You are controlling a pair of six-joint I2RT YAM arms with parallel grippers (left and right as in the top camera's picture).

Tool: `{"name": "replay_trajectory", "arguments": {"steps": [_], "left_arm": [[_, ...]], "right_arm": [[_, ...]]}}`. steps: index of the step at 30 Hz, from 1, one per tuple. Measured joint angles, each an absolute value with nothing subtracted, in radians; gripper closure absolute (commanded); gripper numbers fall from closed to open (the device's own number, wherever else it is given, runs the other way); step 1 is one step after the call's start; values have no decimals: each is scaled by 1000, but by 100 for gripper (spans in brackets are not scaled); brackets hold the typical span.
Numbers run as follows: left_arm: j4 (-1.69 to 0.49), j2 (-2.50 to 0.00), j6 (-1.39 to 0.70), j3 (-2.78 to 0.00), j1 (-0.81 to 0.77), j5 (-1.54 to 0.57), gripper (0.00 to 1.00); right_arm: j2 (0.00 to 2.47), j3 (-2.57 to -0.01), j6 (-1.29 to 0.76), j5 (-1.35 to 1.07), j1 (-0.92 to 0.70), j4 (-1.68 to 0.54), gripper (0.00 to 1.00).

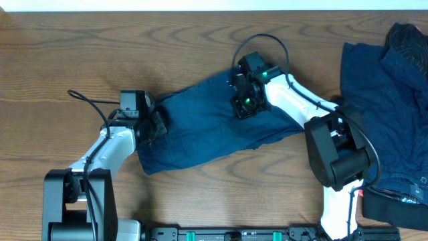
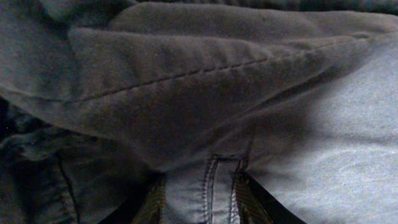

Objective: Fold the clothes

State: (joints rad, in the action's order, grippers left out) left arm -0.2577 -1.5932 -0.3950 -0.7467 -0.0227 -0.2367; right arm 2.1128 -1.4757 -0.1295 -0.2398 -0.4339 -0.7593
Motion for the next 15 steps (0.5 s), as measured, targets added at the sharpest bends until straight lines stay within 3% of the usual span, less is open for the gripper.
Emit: {"name": "replay_trajectory", "arguments": {"steps": [12, 15], "left_arm": [[-262, -1591, -394, -748, -23, -237, 60], [-305, -1566, -379, -748, -23, -252, 57]], "right_arm": [[2113, -1477, -257, 15, -260, -885, 82], [2111, -1478, -271, 42, -230, -915, 82]]}}
